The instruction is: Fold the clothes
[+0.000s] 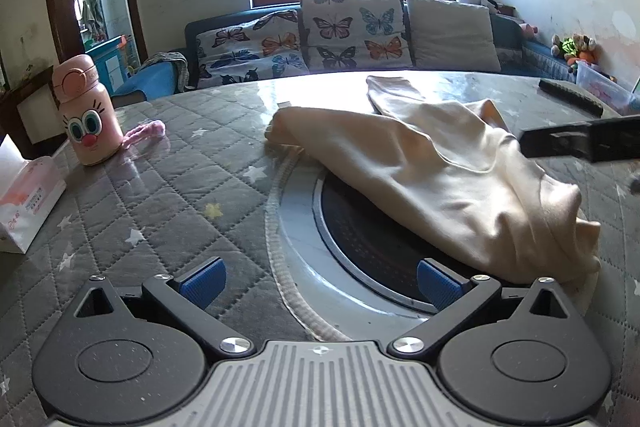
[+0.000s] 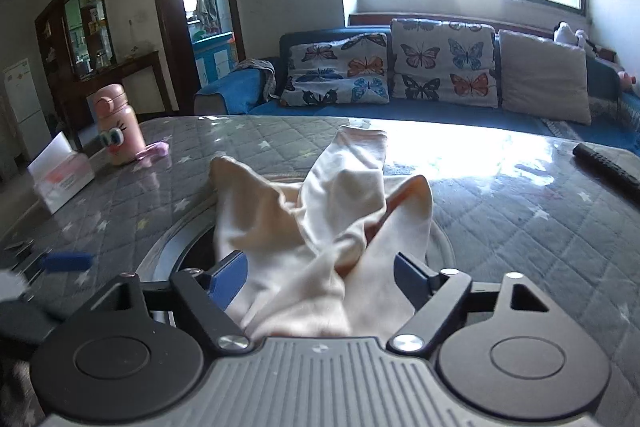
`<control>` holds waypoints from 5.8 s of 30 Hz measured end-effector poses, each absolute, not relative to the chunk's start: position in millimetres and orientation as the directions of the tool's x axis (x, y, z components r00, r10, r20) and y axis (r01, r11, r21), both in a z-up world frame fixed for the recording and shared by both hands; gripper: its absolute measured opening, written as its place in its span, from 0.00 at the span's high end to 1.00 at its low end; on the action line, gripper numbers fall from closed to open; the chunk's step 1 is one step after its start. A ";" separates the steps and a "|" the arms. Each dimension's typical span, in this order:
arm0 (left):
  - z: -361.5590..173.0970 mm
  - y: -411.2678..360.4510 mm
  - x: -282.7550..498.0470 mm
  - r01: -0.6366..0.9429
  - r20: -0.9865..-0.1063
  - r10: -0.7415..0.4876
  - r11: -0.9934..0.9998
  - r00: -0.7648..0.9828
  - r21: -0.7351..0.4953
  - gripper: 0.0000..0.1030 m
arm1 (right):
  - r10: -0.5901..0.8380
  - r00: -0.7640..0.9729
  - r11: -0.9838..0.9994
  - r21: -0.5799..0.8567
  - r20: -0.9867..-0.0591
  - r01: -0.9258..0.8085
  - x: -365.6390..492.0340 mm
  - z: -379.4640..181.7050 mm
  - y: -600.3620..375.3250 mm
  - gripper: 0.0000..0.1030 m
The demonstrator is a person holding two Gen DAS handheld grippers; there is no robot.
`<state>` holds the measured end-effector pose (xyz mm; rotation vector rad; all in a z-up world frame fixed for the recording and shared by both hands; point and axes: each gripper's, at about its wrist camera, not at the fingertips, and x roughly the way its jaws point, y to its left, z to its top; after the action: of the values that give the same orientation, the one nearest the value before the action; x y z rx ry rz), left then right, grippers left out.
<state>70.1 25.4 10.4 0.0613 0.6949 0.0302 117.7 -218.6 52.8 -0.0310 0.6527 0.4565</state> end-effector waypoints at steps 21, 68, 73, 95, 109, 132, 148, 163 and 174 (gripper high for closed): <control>38.9 62.0 61.7 -0.111 -0.575 0.106 0.993 0.811 0.027 0.00 | 0.555 0.612 0.804 0.174 -0.563 -0.568 119.2 48.3 -185.8 0.94; -4.1 -22.4 109.8 0.231 -0.675 -0.095 0.966 0.731 0.114 0.41 | 0.349 0.681 0.854 -0.081 -0.644 -0.515 198.5 13.3 -198.2 0.62; -4.0 -22.0 107.8 0.231 -0.670 -0.097 0.966 0.736 0.114 0.79 | 0.346 0.686 0.873 -0.047 -0.641 -0.485 200.4 13.9 -200.1 0.92; 44.0 61.7 31.5 -0.041 -0.535 0.060 0.998 0.843 0.047 0.91 | 0.111 0.805 0.988 -0.024 -0.583 -0.154 118.4 37.4 -334.4 0.96; 21.2 79.2 -2.5 -0.080 -0.604 0.097 0.995 0.791 0.054 0.79 | 0.019 0.746 0.999 -0.013 -0.666 -0.038 103.4 -4.1 -356.4 0.72; 14.6 -13.1 -42.5 0.355 -0.628 -0.250 0.934 0.737 0.044 0.43 | 0.412 0.646 0.877 0.088 -0.643 -0.472 16.0 28.2 -289.4 0.50; 10.0 -5.7 -52.9 0.403 -0.645 -0.300 0.915 0.703 0.014 0.98 | 0.534 0.478 0.737 0.106 -0.698 -0.667 -12.0 7.0 -219.1 0.97; 37.9 -24.8 -15.5 0.397 -0.593 -0.328 0.918 0.736 -0.015 0.94 | 0.449 0.637 0.853 0.090 -0.626 -0.514 27.3 33.3 -274.4 0.81; 4.9 -78.9 21.5 0.483 -0.667 -0.367 0.876 0.648 -0.013 0.86 | 0.177 0.735 0.974 0.009 -0.655 -0.226 115.0 -6.1 -336.3 0.74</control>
<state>21.5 -78.9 4.9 0.1718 0.7180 -0.4858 115.0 -336.3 -6.1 -0.0725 0.7122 0.2219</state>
